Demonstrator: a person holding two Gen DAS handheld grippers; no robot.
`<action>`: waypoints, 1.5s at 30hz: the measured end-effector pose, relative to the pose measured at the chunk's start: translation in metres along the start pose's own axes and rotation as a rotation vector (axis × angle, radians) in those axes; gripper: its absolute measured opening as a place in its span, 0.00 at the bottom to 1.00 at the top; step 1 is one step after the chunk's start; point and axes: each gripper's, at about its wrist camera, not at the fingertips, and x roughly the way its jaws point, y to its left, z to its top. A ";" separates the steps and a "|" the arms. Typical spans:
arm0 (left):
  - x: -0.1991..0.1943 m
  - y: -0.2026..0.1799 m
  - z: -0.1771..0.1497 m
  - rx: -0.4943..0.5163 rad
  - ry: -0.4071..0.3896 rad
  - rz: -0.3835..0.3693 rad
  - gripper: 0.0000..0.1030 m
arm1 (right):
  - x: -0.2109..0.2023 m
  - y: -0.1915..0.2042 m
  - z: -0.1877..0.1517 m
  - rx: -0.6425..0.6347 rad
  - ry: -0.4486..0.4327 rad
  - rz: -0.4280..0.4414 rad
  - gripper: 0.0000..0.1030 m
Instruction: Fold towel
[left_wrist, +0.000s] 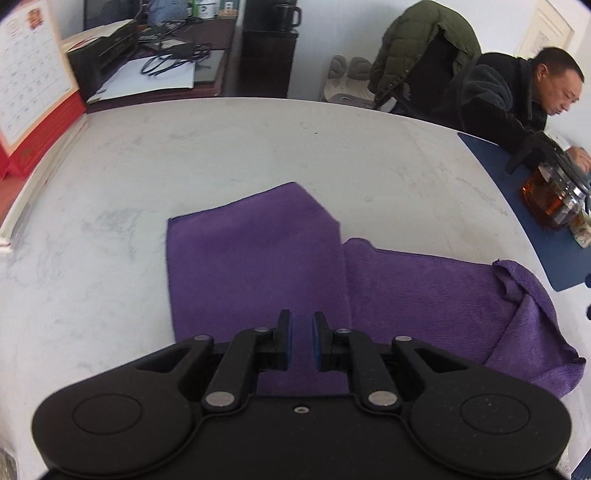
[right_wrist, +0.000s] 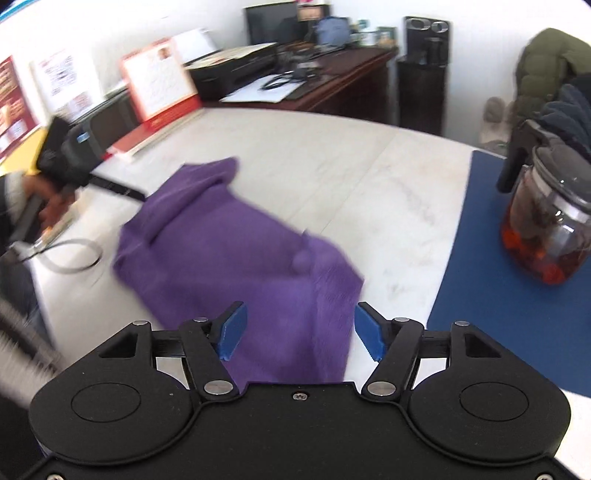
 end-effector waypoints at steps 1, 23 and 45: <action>0.007 -0.005 0.007 0.020 -0.002 -0.002 0.16 | 0.010 0.003 0.004 -0.002 0.000 -0.015 0.62; 0.087 -0.009 0.056 0.143 0.059 0.060 0.15 | 0.126 -0.003 0.043 -0.029 0.091 -0.070 0.62; -0.054 0.144 -0.046 -0.507 -0.094 0.239 0.04 | 0.069 -0.038 0.021 0.179 -0.014 -0.105 0.10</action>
